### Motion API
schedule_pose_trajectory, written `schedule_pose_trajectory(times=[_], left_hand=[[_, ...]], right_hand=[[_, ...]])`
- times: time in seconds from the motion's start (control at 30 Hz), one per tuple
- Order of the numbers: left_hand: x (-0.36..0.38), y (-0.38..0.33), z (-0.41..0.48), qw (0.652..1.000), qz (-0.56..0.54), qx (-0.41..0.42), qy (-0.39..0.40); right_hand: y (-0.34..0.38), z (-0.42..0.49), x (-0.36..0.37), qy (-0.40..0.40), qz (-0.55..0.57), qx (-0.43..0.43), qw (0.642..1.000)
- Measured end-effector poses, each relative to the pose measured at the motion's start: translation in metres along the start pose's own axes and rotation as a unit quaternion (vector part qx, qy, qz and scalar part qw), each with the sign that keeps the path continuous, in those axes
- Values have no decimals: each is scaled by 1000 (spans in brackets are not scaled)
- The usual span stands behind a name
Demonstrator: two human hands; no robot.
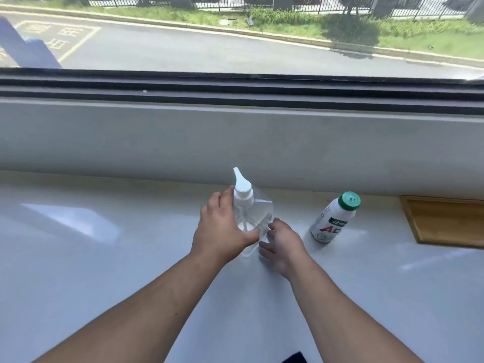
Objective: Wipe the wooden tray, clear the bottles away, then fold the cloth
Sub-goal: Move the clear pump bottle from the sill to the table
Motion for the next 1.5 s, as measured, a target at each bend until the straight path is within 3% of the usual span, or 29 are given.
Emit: schedule_pose_trajectory(times=[0.2,0.37,0.77,0.93,1.1,1.5], left_hand=[[-83,80,-51,997,-5,-66,-48],[-171,181,-135,985,12,-130,-111],[-329,431,-501,896,8,-352,-269],[-350,504,-655,847,-2,-432,-309],[-355,549,-753,813,-17,-472,-340],[-337,586,-803,803,-55,-488,-337]], right_hand=[[-36,-45,98,49,-88,-7,995],[-113,-101,212,139,-159,-6,978],[-434,-308,440,328,-371,54,867],[-574,-396,484,390,-432,90,808],[-669,-449,505,418,-472,101,770],[-737,-451,506,402,-488,100,769]])
Point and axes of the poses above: each hand's wrist, its own z-axis towards the middle knuckle, its own x-axis out of the palm, y = z × x, the point moved 2 cm from there along z, towards the middle knuckle
